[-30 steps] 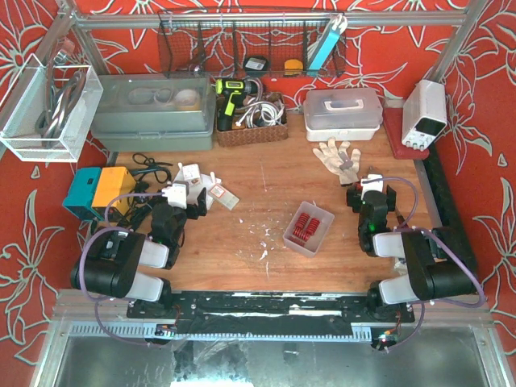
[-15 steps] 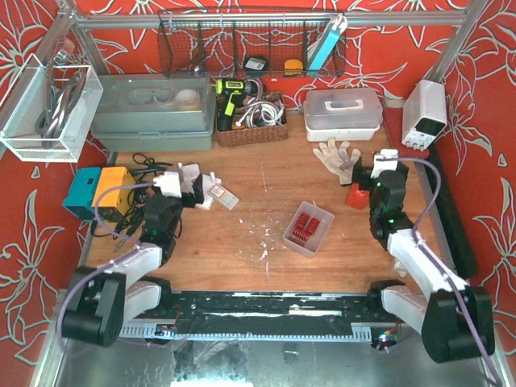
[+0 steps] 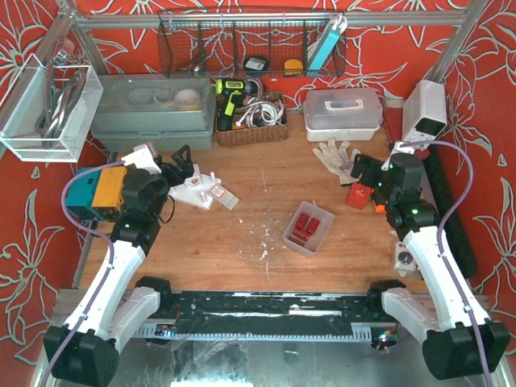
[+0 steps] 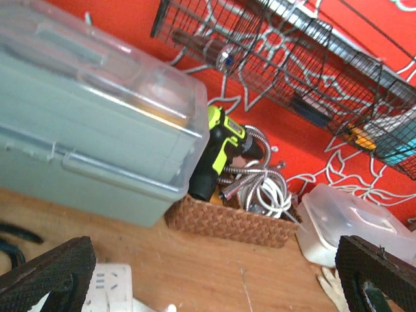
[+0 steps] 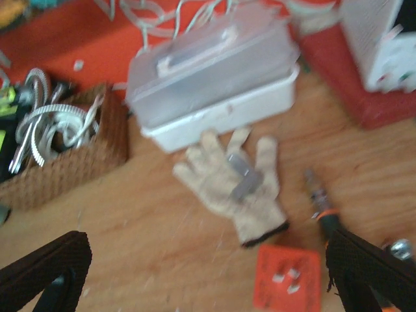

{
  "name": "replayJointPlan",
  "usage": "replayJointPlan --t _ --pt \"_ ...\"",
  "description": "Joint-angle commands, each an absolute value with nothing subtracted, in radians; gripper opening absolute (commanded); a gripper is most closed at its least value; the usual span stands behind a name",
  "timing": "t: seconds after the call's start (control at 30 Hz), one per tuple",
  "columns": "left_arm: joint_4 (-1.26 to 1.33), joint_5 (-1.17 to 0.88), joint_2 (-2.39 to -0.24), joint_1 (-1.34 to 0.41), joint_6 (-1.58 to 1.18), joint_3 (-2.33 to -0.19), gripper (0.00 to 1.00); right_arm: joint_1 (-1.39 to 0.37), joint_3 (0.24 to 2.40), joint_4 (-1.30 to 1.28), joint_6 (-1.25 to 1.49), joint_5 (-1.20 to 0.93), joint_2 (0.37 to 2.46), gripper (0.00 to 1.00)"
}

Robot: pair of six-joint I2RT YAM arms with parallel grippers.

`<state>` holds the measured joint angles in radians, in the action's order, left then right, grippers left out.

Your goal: Install the large spring

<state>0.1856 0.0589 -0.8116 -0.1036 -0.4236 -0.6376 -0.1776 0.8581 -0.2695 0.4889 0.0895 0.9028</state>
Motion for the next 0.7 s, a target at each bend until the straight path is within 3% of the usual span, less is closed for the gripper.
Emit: replayJointPlan --t 0.0,0.43,0.67 --pt "-0.038 0.068 -0.83 -0.1 -0.515 -0.714 1.0 -0.216 0.885 -0.402 0.532 -0.115 0.937 0.99" --pt "-0.274 0.071 -1.17 -0.099 -0.402 -0.902 1.0 -0.647 0.792 -0.384 0.38 0.103 1.015 0.99" --pt "-0.289 0.102 -1.369 -0.116 -0.403 -0.956 0.79 -0.828 0.738 -0.289 0.323 0.262 1.031 0.99"
